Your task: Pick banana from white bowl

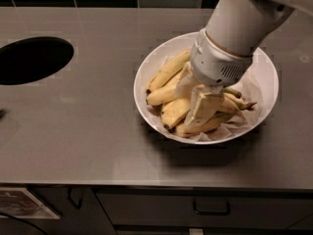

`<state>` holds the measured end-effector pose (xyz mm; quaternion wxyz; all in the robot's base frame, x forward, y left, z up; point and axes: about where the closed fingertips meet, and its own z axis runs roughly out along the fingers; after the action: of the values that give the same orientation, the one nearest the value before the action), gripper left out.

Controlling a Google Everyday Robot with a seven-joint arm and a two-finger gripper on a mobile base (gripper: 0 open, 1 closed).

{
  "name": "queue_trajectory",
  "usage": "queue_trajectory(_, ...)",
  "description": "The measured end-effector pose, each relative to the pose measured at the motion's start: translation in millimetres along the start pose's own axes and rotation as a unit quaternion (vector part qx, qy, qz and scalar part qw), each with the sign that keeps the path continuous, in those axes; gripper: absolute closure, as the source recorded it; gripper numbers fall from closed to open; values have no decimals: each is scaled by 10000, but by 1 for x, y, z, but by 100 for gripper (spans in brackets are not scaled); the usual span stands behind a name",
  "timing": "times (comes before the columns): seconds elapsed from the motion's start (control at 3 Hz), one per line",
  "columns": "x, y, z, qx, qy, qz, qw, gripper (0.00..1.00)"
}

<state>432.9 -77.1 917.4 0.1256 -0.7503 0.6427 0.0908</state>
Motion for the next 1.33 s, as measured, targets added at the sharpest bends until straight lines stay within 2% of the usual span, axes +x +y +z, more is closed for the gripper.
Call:
queue_trajectory(0.33, 6, -2, 10, -105, 16, 76, 9999, 45)
queue_trajectory(0.67, 5, -3, 7, -105, 16, 77, 9999, 61)
queue_trajectory(1.0, 5, -3, 7, -105, 16, 77, 9999, 84)
queue_trajectory(1.33, -4, -1, -14, 187, -35, -50, 9998, 100)
